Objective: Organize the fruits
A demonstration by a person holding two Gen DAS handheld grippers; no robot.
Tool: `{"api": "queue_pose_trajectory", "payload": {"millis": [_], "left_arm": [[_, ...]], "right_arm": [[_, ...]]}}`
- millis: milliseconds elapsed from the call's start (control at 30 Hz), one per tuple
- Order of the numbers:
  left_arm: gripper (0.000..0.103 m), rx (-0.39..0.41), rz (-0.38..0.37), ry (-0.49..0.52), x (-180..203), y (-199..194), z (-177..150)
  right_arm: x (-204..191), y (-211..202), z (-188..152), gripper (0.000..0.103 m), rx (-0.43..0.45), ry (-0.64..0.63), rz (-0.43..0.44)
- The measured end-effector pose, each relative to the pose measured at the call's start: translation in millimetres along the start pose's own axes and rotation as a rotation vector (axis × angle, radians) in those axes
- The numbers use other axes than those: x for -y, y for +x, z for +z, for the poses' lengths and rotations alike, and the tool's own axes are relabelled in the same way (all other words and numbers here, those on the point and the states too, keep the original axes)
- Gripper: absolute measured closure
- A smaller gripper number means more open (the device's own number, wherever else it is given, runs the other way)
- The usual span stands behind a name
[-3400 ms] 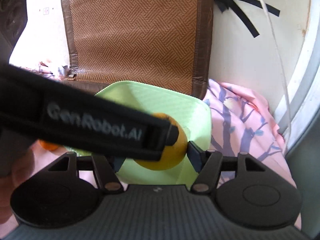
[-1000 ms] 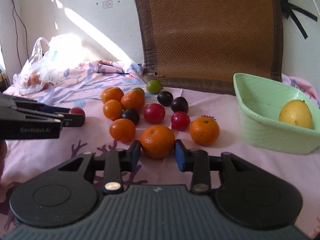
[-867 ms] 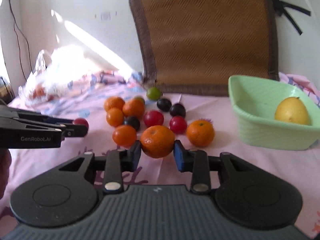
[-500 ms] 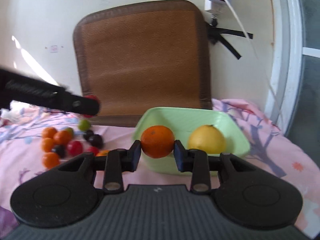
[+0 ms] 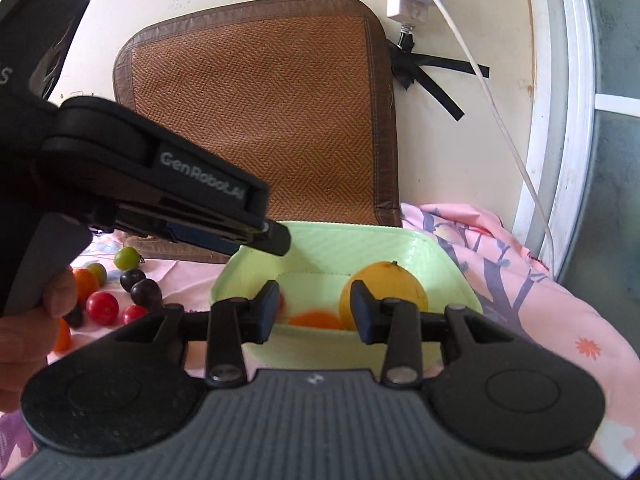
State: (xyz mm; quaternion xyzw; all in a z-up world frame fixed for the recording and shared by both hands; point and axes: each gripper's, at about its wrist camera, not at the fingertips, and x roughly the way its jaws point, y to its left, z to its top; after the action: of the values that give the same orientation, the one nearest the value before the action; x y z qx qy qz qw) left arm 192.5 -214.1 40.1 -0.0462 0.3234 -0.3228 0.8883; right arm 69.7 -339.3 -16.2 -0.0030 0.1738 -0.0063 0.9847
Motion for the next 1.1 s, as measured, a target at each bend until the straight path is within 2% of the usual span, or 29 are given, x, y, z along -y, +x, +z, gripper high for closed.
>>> {"api": "queue_pose_trajectory", "payload": {"millis": [167, 300, 467, 567, 700, 933, 1100], "left_arm": [[0.06, 0.042, 0.007, -0.017, -7, -25, 0], [0.06, 0.116, 0.066, -0.051, -31, -76, -12], [0.06, 0.177, 0.284, -0.1, -79, -149, -45], [0.06, 0.174, 0.418, -0.123, -105, -181, -71], [0.06, 0.136, 0.496, -0.15, -136, -202, -94], [0.062, 0.099, 0.473, -0.19, -159, -199, -112], [0.063, 0.085, 0.399, -0.169, -143, -183, -111]], "right_arm": [[9, -16, 3, 0.061, 0.036, 0.071, -0.013], [21, -41, 0, 0.061, 0.051, 0.194, -0.006], [8, -61, -8, 0.061, 0.022, 0.231, 0.106], [-14, -60, -12, 0.064, -0.025, 0.218, 0.181], [-49, -56, -15, 0.068, -0.067, 0.164, 0.261], [-99, -48, -18, 0.068, -0.118, 0.078, 0.333], [-118, -36, -15, 0.067, -0.143, 0.027, 0.326]]}}
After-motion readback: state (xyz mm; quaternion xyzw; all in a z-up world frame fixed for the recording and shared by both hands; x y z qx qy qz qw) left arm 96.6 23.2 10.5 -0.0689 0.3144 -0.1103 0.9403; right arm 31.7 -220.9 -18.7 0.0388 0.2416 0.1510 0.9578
